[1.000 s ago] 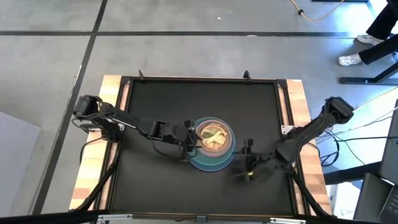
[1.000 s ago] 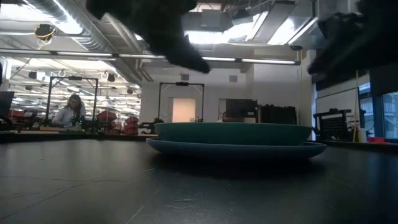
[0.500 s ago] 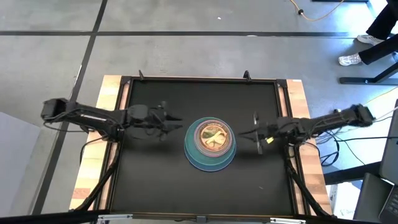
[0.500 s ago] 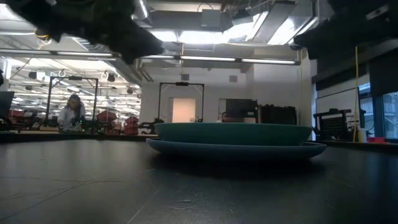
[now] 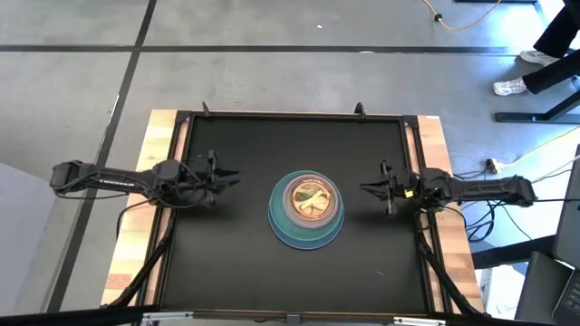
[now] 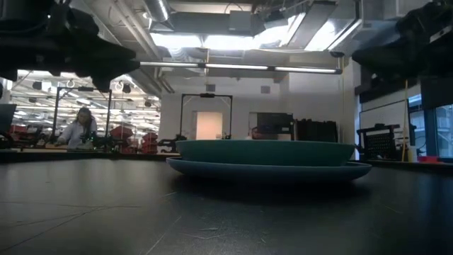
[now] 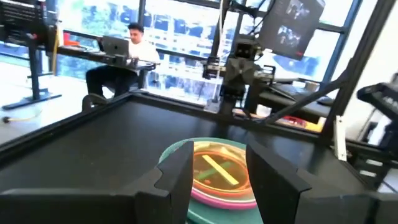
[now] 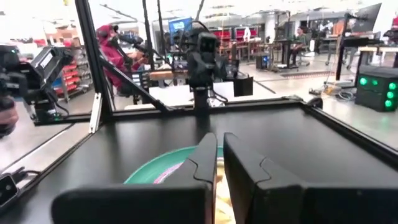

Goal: Stack plastic plates
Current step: Return to Home Position

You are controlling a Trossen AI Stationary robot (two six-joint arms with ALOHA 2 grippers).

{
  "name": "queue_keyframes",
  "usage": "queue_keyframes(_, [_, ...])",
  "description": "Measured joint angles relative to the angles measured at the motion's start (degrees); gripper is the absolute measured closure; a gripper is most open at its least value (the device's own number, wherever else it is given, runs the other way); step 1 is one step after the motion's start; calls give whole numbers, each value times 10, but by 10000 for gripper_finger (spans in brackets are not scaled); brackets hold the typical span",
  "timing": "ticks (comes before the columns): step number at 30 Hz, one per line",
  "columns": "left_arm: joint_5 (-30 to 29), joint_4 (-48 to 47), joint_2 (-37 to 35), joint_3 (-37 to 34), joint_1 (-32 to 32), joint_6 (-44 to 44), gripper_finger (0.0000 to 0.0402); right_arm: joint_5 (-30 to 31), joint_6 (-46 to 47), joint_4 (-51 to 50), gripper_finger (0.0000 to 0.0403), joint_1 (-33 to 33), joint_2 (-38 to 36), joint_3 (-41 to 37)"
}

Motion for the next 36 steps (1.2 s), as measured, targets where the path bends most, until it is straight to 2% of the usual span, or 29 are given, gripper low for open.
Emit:
queue_keyframes(8, [-1, -87, -93, -3, -16, 24, 260, 5, 4, -110, 378, 0, -77, 0])
queue_keyframes(13, [-73, -209, -170, -3, -19, 18, 260, 9, -9, -156, 378, 0, -132, 1])
queue_keyframes(17, [-107, -280, -234, -3, -20, 22, 260, -15, -11, -162, 378, 0, -128, 1])
queue_keyframes(23, [-101, -288, -278, -3, -20, 35, 260, -6, 9, -163, 378, 0, -110, 2])
queue_keyframes(29, [-106, -288, -278, -3, -20, 33, 260, -5, 49, -164, 378, 0, -103, 2])
queue_keyframes(36, [-106, -288, -278, -3, -20, 32, 260, -5, 50, -164, 378, 0, -103, 2])
